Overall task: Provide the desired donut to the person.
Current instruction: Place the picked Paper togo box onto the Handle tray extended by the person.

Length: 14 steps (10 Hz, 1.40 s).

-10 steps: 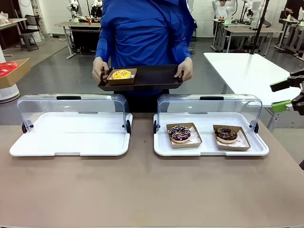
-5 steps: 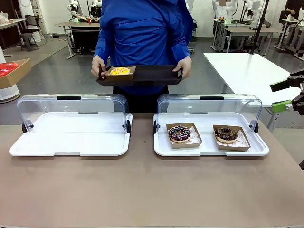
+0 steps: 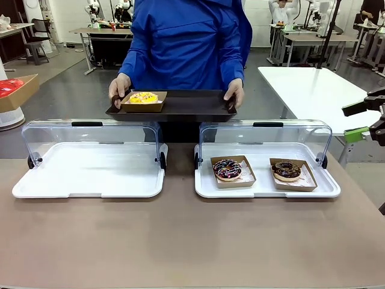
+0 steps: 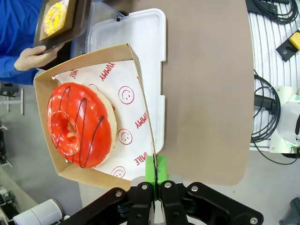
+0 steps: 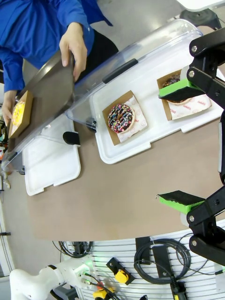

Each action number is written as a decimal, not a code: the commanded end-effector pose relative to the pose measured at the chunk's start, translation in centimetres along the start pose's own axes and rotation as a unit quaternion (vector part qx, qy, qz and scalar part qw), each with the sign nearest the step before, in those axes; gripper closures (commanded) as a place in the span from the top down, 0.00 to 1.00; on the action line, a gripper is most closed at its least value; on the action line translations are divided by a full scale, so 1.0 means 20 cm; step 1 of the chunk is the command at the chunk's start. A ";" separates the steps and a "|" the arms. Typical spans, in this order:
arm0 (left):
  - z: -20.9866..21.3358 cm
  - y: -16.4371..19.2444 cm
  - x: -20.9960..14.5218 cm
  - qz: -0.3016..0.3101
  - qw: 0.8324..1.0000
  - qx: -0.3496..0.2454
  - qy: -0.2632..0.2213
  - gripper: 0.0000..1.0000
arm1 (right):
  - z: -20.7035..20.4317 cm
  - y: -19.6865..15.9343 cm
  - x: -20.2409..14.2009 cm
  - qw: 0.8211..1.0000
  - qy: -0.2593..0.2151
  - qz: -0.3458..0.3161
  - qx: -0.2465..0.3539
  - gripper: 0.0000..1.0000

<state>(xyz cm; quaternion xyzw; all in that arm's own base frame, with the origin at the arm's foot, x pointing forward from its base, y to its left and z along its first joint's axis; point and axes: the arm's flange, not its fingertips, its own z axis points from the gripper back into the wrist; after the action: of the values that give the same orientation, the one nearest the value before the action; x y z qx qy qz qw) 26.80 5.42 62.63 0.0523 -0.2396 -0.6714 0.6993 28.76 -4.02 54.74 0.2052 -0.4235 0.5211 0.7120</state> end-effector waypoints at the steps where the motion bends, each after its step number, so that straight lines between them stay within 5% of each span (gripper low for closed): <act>1: 0.01 -0.01 0.00 0.007 1.000 0.000 0.009 0.00 | -0.01 -0.01 0.00 1.000 -0.015 0.004 0.005 1.00; 9: 0.00 0.00 0.00 0.000 1.000 0.000 -0.001 0.01 | -0.01 -0.01 0.00 1.000 -0.015 0.004 0.005 1.00; 14: 0.14 0.54 1.21 -0.024 0.996 0.024 0.087 0.01 | -0.01 -0.01 0.00 1.000 -0.015 0.004 0.005 1.00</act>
<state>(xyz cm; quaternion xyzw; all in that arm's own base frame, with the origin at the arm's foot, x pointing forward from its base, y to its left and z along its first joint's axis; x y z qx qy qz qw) 31.94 -15.10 73.43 0.1192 -0.2227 -0.6791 0.6892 28.75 -3.97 54.76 0.2046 -0.4231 0.5217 0.7120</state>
